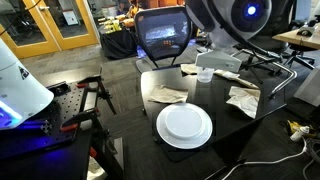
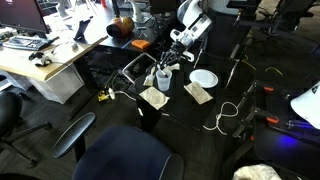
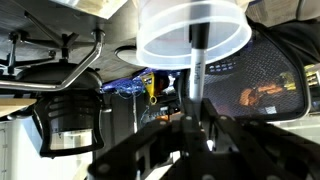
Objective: Put the marker inside the plastic cup.
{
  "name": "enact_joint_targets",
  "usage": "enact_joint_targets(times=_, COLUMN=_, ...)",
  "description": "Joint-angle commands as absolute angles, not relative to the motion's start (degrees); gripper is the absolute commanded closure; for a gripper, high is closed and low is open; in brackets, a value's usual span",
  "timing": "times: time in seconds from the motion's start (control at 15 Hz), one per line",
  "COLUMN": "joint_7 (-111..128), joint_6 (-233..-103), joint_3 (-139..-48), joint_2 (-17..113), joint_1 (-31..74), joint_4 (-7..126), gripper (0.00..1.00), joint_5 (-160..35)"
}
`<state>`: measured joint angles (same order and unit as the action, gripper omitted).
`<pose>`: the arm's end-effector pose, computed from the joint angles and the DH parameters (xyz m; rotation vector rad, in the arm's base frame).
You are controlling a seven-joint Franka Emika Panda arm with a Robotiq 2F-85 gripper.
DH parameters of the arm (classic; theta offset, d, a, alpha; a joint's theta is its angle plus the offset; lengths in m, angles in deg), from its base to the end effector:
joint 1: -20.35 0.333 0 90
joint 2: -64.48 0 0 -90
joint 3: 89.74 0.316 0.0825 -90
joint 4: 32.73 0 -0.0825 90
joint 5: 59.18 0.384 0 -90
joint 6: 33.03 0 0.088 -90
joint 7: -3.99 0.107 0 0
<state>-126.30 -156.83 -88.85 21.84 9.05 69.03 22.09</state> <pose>0.6344 -0.0769 0.1344 -2.0438 -1.1107 -1.0638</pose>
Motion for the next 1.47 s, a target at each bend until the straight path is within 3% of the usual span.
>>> enact_joint_targets(times=0.0, joint_7=-126.6, joint_6=-154.1, joint_3=-89.7, joint_2=20.3, joint_1=9.1, joint_4=67.3, gripper=0.97, joint_5=23.6)
enact_joint_targets(times=0.07, joint_7=-126.4, joint_6=-154.1, joint_3=-89.8, joint_2=20.0, joint_1=9.2, joint_4=67.2, gripper=0.97, joint_5=23.6)
enact_joint_targets(times=0.13, joint_7=-126.2, joint_6=-153.9, joint_3=-89.9, joint_2=19.9, joint_1=9.2, joint_4=67.2, gripper=0.62, joint_5=23.5)
enact_joint_targets(times=0.27, joint_7=-126.3, joint_6=-153.7, joint_3=-90.0, joint_2=20.0, joint_1=9.2, joint_4=67.4, gripper=0.56, joint_5=23.6)
enact_joint_targets(times=0.73, joint_7=-128.7, joint_6=-153.1, joint_3=-89.9, joint_2=23.2, joint_1=9.0, joint_4=70.3, gripper=0.04, joint_5=24.9)
enact_joint_targets(times=0.8, joint_7=-129.0, joint_6=-153.0, joint_3=-90.0, joint_2=23.9, joint_1=9.1, joint_4=70.7, gripper=0.0, joint_5=25.0)
enact_joint_targets(times=1.4, joint_7=-133.4, joint_6=-153.3, joint_3=-90.4, joint_2=32.1, joint_1=9.8, joint_4=75.7, gripper=0.0, joint_5=25.4)
